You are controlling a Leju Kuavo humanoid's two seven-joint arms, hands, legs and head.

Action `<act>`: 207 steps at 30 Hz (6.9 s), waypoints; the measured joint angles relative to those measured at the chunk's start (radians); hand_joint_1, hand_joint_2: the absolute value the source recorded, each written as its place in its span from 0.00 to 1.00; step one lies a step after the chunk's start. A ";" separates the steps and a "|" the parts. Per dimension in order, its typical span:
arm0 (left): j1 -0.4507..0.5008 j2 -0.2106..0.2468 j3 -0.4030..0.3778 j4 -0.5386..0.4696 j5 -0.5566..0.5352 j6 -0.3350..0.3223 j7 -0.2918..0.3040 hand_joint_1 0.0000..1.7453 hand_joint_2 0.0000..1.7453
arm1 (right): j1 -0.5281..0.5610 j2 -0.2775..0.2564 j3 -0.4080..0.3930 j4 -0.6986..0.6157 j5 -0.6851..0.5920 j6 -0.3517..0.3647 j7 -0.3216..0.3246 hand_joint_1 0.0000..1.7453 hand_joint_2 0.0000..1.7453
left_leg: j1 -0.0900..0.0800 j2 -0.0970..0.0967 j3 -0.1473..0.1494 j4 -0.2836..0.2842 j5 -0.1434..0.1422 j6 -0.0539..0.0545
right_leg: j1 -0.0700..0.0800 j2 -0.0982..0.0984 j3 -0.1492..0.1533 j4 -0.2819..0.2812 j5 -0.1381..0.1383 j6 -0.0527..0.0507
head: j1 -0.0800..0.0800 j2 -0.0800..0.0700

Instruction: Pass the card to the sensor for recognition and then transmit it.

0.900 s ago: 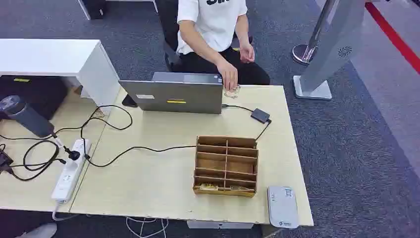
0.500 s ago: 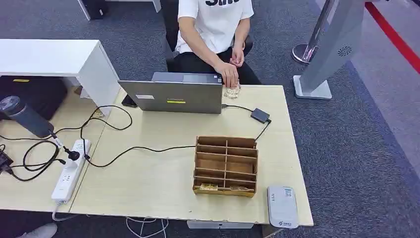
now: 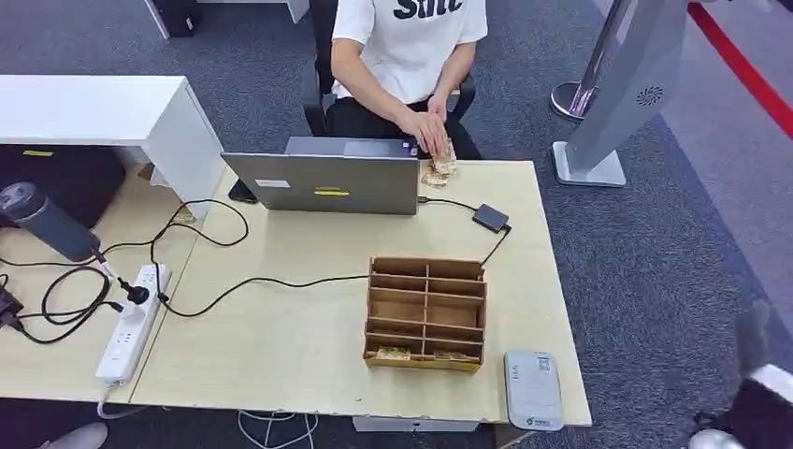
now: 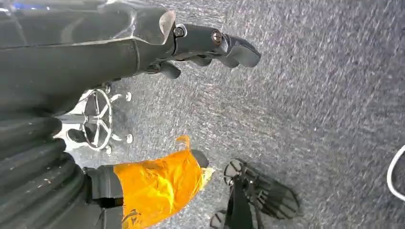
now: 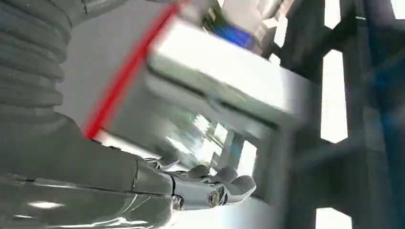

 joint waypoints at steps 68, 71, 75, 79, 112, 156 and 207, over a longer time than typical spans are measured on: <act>-0.022 0.003 0.055 0.000 -0.292 -0.052 0.013 0.00 1.00 | -0.675 0.070 0.609 0.864 0.396 0.369 0.421 1.00 1.00 | 0.001 0.002 -0.005 0.000 0.006 -0.003 | 0.001 0.002 -0.007 0.000 0.006 -0.002 | 0.000 0.000; -0.020 0.002 0.082 0.000 -0.280 -0.043 0.018 0.00 1.00 | -0.601 0.054 0.608 0.722 0.337 0.407 0.399 1.00 1.00 | 0.001 0.002 -0.005 0.000 0.006 -0.002 | 0.001 0.002 -0.007 0.000 0.005 -0.002 | 0.000 0.000; -0.018 0.000 0.115 0.000 -0.268 -0.029 0.025 0.00 1.00 | -0.516 0.018 0.597 0.594 0.290 0.429 0.383 1.00 1.00 | 0.001 0.002 -0.005 0.000 0.005 -0.002 | 0.000 0.002 -0.007 0.000 0.005 -0.002 | 0.001 0.000; -0.016 -0.002 0.148 0.000 -0.251 -0.014 0.025 0.00 1.00 | -0.437 -0.025 0.541 0.527 0.250 0.431 0.375 1.00 1.00 | 0.000 0.002 -0.006 0.000 0.005 -0.002 | 0.000 0.002 -0.007 0.000 0.005 -0.002 | 0.000 0.000; -0.004 -0.020 0.282 0.000 -0.212 0.008 0.013 0.00 1.00 | -0.029 -0.321 0.251 0.312 0.005 0.660 0.209 1.00 1.00 | 0.000 0.002 -0.006 0.000 0.003 -0.001 | 0.000 0.002 -0.008 -0.001 0.005 -0.001 | 0.000 0.000; -0.004 0.005 0.312 0.000 -0.312 -0.034 0.013 0.00 1.00 | 0.206 -0.945 0.568 0.249 -0.168 0.851 0.169 1.00 1.00 | -0.001 0.003 -0.007 0.000 0.001 0.003 | -0.001 0.001 -0.007 -0.001 0.003 0.002 | 0.000 0.000; -0.025 0.011 0.320 0.000 -0.404 -0.068 0.019 0.00 1.00 | -0.407 -0.559 0.868 0.426 -0.244 0.867 0.224 1.00 1.00 | 0.001 0.013 -0.007 0.000 0.007 -0.002 | 0.000 0.012 -0.009 0.003 0.009 -0.004 | 0.000 0.000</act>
